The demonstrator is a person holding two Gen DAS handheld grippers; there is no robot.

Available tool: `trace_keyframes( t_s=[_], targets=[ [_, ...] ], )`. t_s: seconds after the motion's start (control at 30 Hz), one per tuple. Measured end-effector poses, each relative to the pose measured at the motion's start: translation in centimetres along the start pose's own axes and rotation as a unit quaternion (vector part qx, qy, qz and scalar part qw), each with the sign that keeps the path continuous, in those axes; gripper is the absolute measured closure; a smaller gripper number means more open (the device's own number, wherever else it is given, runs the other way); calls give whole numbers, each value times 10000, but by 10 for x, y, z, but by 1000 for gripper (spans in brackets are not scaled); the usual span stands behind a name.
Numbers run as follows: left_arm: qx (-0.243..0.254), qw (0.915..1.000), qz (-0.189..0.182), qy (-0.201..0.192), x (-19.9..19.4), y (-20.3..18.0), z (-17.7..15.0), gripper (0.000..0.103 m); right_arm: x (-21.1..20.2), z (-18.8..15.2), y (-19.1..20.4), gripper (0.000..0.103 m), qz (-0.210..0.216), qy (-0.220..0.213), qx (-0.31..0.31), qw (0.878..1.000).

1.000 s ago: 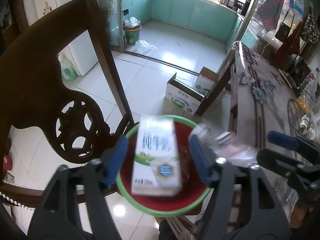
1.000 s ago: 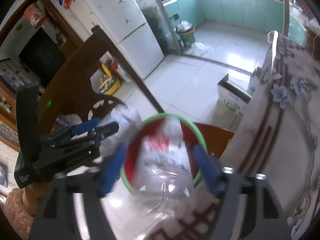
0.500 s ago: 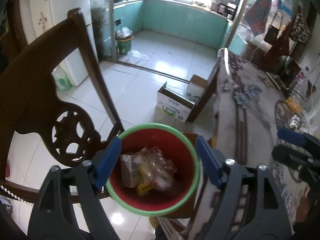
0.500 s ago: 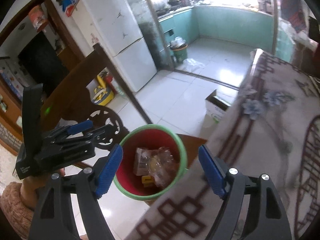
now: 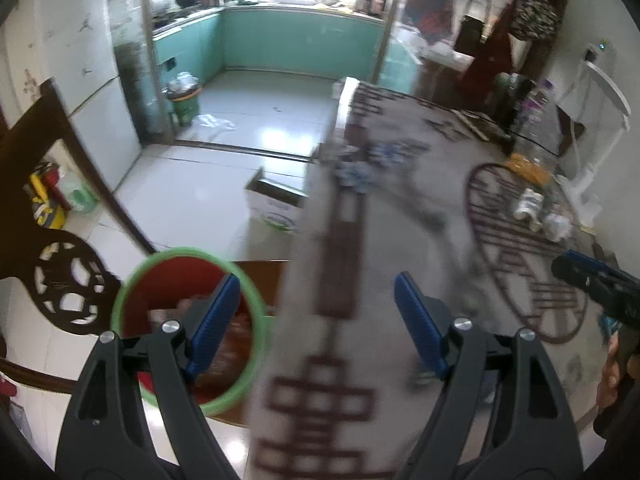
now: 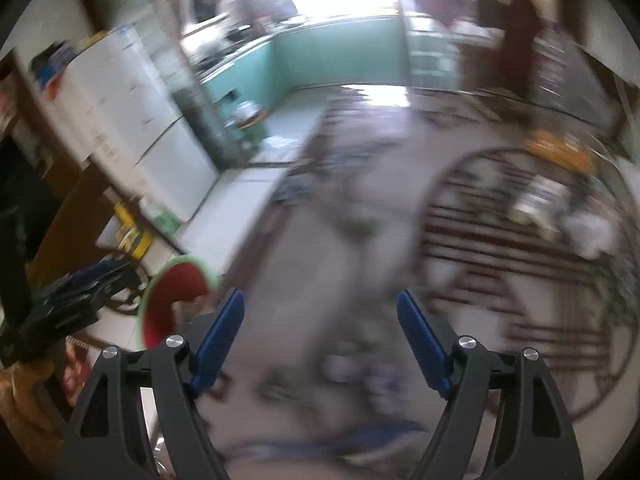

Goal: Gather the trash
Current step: 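Grasp the white printed paper cup with the left tool while the right tool grasps the crumpled paper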

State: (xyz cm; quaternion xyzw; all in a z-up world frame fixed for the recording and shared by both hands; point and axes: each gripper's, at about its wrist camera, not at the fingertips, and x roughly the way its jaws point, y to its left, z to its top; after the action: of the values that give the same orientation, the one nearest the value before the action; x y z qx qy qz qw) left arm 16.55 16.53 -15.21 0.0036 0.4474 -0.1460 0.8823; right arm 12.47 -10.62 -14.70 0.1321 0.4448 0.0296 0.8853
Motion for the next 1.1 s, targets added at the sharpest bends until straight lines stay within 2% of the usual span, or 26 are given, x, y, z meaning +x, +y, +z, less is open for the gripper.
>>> trace_keyframes(
  t_s=[0.27, 0.4, 0.53, 0.67, 0.83, 0.9, 0.93, 1.03, 1.1],
  targets=[
    [472, 9981, -339, 197, 15, -125, -20, 26, -49, -6, -154, 27, -632, -205, 822, 9944],
    [626, 9968, -436, 239, 20, -177, -26, 26, -60, 15, -226, 27, -865, -424, 1138, 9888],
    [807, 9951, -467, 324, 27, -219, -31, 26, -48, 44, -285, 27, -1073, -484, 1406, 9831],
    [1075, 9919, -525, 415, 34, -254, -32, 26, -12, 65, -334, 27, -1097, -212, 1750, 9782],
    [1491, 9861, -572, 457, 48, -293, -26, 22, 31, 76, -365, 27, -686, 181, 2039, 9764],
    [1545, 9845, -628, 536, 58, -303, -21, 22, 43, 75, -368, 46, -373, 386, 2055, 9772],
    [1562, 9840, -643, 573, 64, -308, -18, 22, 49, 72, -367, 59, -188, 537, 2005, 9780],
    [1549, 9830, -727, 666, 82, -317, -6, 22, 43, 59, -357, 67, 4, 541, 1787, 9824],
    [1530, 9827, -801, 675, 99, -325, 11, 22, 31, 46, -351, 68, 162, 472, 1706, 9841]
  ],
)
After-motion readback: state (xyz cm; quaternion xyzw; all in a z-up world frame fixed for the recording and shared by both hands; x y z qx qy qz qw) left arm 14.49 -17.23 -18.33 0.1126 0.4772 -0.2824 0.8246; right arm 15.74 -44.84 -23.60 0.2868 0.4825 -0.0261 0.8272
